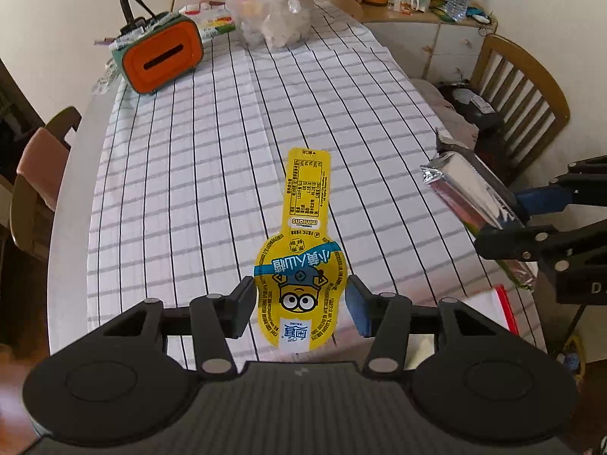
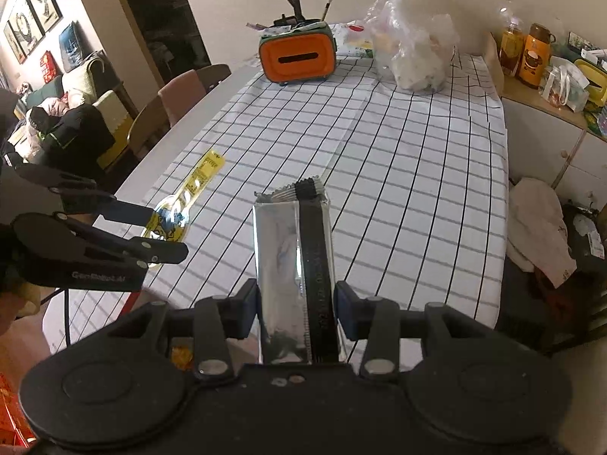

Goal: Organize snacks
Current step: 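Carry the yellow stick with the left tool while the right tool carries the silver packet over the box, then lower both items into the white box and open both tools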

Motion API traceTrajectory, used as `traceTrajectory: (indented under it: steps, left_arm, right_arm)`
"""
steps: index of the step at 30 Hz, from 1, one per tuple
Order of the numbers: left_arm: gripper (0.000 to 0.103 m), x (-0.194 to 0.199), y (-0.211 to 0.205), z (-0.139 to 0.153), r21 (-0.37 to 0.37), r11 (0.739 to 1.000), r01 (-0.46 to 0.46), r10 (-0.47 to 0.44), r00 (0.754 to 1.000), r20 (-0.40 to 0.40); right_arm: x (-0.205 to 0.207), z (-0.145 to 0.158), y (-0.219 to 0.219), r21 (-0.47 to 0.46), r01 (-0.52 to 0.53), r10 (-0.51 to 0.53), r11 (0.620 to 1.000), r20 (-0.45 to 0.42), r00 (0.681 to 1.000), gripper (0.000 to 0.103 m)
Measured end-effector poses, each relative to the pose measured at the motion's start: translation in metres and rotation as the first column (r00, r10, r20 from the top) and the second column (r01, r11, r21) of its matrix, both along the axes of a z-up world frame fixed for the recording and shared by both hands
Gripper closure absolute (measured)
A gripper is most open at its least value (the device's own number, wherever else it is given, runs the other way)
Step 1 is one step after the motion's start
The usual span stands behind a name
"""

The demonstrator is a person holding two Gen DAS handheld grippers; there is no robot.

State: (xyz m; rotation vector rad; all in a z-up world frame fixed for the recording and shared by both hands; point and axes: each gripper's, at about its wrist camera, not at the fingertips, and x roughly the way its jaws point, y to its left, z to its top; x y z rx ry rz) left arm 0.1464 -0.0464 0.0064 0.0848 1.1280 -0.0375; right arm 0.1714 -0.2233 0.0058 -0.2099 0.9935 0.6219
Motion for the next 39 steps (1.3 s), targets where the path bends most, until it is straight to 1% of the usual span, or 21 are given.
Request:
traceTrajectory:
  steps: [5, 11, 14, 25, 31, 39]
  left_arm:
    - [0.052, -0.025, -0.012, -0.003, 0.0, 1.0, -0.001, 0.001, 1.0, -0.025]
    - [0.052, -0.048, -0.018, -0.014, -0.012, 1.0, -0.027, 0.026, 0.998, -0.056]
    - [0.052, -0.058, -0.021, -0.023, -0.002, 0.999, -0.038, 0.038, 0.997, -0.068]
    - [0.052, -0.09, -0.031, -0.059, 0.015, 0.997, -0.07, 0.071, 0.989, -0.128]
    - [0.052, -0.102, -0.041, -0.073, 0.032, 0.997, -0.073, 0.077, 0.986, -0.149]
    - [0.052, -0.106, -0.049, -0.093, 0.05, 0.994, -0.1, 0.107, 0.977, -0.187]
  right_arm:
    - [-0.021, -0.007, -0.004, -0.005, -0.008, 0.007, 1.0, -0.027, 1.0, 0.061]
    - [-0.044, -0.017, -0.007, 0.0, -0.021, 0.021, 1.0, -0.059, 0.998, 0.061]
    - [-0.054, -0.026, -0.008, 0.006, -0.022, 0.023, 1.0, -0.08, 0.997, 0.061]
    - [-0.08, -0.066, -0.003, -0.039, -0.067, 0.061, 0.997, -0.142, 0.988, 0.061]
    - [-0.091, -0.086, -0.001, -0.07, -0.096, 0.084, 0.993, -0.163, 0.983, 0.061]
    - [-0.094, -0.104, 0.001, -0.104, -0.129, 0.111, 0.986, -0.163, 0.98, 0.062]
